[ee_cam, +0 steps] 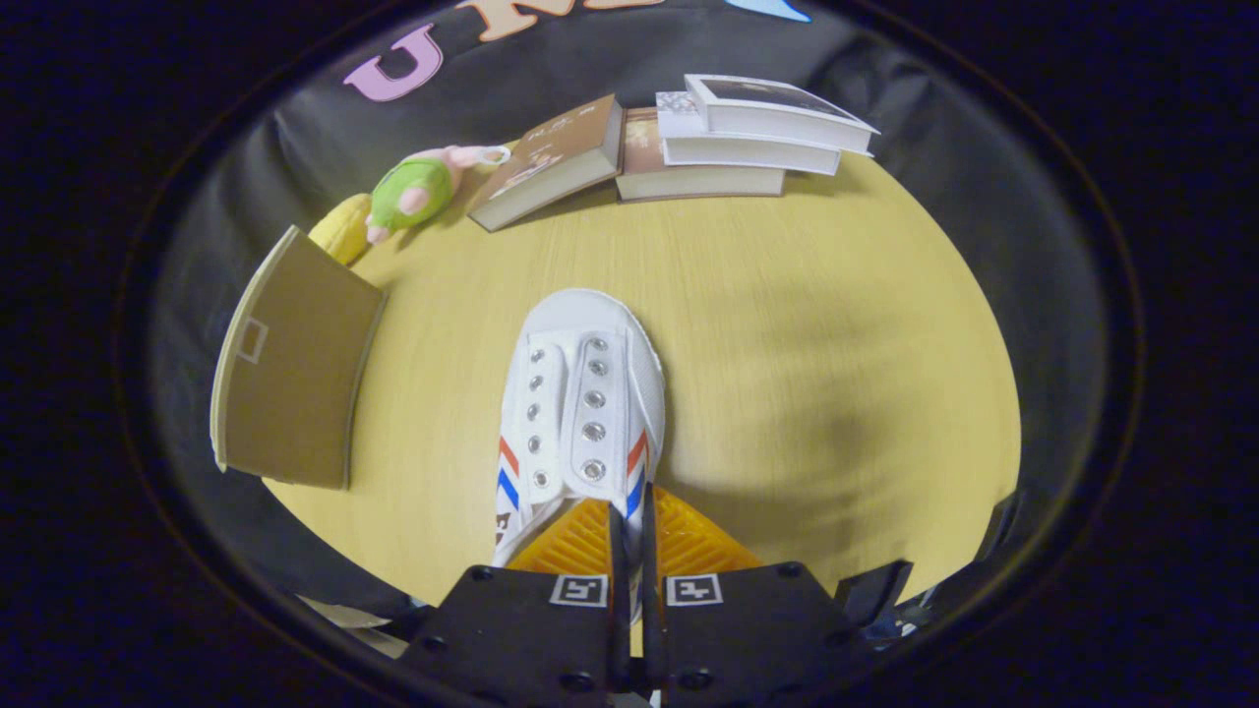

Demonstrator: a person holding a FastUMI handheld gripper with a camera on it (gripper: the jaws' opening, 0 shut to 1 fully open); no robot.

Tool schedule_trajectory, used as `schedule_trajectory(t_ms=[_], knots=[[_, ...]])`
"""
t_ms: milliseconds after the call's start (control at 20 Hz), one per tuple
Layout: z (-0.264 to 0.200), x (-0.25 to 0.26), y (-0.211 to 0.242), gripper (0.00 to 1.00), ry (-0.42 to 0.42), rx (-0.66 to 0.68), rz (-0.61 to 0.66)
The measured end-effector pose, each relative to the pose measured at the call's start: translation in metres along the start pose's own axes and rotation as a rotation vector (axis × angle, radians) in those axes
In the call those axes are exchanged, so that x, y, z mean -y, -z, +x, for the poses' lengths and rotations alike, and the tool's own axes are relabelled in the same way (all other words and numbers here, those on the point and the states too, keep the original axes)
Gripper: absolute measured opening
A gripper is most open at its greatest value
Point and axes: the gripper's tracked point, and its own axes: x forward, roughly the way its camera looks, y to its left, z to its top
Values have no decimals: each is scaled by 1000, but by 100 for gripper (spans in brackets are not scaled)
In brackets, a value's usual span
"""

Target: Open the storage box then place both shoes into the box .Put the left shoe in first, then the right shoe, with the right side of both shoes facing outward in a uniform manner.

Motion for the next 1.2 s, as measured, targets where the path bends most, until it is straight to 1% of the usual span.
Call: schedule_trajectory(t_ms=[50,150,200,300,550,800,1050,1200], knots=[[-4,-2,-4,6,4,25,26],[-6,-13,-6,4,-15,41,93],[-8,-20,-2,3,-29,25,110],[-16,-31,-5,3,-29,40,136],[-41,-68,-19,3,-31,67,146],[-65,-123,-36,3,-82,104,168],[-82,-168,-53,3,-89,141,147],[-92,-199,-64,3,-122,166,142]])
